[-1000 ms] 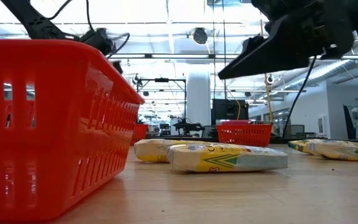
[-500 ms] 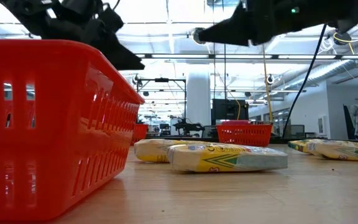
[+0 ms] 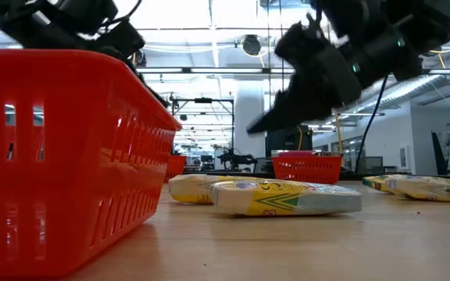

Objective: Pick & Place School Supplies
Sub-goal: Put the yellow crayon pack into the bottom left red bin

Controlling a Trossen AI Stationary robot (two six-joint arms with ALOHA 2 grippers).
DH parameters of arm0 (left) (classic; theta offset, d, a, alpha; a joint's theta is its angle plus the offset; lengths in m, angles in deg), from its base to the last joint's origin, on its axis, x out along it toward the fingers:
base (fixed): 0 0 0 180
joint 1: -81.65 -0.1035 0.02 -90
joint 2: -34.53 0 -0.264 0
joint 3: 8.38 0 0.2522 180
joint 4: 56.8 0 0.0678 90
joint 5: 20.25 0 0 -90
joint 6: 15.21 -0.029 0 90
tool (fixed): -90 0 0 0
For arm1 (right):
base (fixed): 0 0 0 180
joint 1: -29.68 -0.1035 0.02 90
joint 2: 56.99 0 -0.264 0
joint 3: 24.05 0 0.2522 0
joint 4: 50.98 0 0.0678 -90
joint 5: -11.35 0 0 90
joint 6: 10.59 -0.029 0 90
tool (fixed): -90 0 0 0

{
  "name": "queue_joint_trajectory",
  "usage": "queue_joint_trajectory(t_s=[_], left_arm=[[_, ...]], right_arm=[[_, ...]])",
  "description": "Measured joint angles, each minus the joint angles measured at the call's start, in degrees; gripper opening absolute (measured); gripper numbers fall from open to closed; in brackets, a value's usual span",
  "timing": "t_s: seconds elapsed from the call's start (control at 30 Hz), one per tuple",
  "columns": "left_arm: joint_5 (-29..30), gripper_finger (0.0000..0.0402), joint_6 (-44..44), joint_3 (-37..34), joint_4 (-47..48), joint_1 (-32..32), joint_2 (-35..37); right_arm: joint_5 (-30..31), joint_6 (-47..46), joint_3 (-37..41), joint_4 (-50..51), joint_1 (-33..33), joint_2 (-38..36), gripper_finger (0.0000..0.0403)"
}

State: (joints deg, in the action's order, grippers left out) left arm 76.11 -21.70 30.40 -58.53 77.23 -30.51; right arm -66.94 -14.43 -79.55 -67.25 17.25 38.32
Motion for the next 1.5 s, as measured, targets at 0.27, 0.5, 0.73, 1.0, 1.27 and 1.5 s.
queue_joint_trajectory(t_s=[0.27, 0.5, 0.73, 1.0, 1.27, 1.5], left_arm=[[3.22, 0.0218, 4.8, -8.61, -8.49, 3.16, 2.43], [9.35, 0.0218, 7.48, -10.97, -10.26, 10.39, 2.5], [13.54, 0.0218, 7.07, -12.38, -15.09, 15.89, 2.5], [15.27, 0.0218, 7.18, -12.4, -15.21, 17.81, 2.5], [15.29, 0.0218, 7.72, -12.4, -15.17, 18.06, 2.5], [15.29, 0.0218, 7.75, -12.4, -15.17, 18.06, 2.5]], right_arm=[[-2.97, -4.65, -1.83, 4.05, -1.19, 4.82, 0.0254], [-2.53, -4.2, -8.11, 8.67, -1.53, 10.47, 0.0254], [2.89, -3.07, -10.43, 12.3, -1.47, 11.17, 0.0254], [5.01, -2.08, -12.79, 17.86, -2.02, 6.63, 0.0254], [3.43, -5.09, -12.69, 22.58, -0.67, 9.32, 0.0254], [3.22, -5.32, -12.83, 22.12, 0.46, 9.75, 0.0254]])
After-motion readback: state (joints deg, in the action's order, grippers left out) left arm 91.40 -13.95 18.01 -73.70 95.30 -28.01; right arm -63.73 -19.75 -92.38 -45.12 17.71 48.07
